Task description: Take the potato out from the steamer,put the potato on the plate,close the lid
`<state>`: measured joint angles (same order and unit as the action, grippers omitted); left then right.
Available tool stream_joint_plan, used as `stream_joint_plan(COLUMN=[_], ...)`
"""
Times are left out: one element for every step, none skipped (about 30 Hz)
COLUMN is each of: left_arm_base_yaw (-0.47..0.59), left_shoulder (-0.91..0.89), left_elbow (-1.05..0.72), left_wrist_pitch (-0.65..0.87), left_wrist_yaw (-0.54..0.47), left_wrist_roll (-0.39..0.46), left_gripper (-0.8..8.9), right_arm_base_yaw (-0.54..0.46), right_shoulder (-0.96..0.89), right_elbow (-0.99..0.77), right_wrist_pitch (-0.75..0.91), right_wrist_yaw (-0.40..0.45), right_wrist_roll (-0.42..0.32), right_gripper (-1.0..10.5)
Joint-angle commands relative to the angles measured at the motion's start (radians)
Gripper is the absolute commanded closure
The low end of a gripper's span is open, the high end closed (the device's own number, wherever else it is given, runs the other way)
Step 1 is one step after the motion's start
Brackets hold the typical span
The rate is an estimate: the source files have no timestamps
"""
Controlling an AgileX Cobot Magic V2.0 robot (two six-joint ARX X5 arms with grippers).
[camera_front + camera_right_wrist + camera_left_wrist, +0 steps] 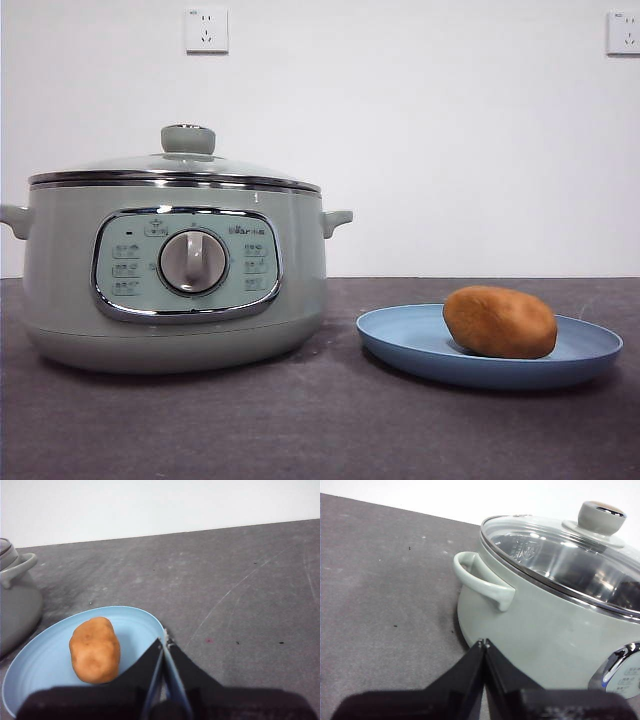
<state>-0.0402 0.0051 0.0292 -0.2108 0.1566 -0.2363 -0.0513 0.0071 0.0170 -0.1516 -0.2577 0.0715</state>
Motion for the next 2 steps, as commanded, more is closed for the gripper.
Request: stream_joint_plan(left_arm_base_yaw=[0.003, 0.003], left_shoulder=[-0.001, -0.001], left_elbow=[-0.01, -0.01], left_wrist_pitch=[-0.005, -0.005], left_wrist_yaw=[0.002, 0.002], left_wrist_roll=[0.0, 0.0], left_gripper=[8.17, 8.17], right_arm_base_yaw=[0.003, 0.003], right_shoulder=[0.0, 0.0], right_elbow=[-0.01, -0.01], right_wrist_pitch=[-0.013, -0.013], right_wrist_yaw=[0.003, 0.003], right_wrist_roll=[0.01, 0.01], right_gripper=[9.5, 9.5])
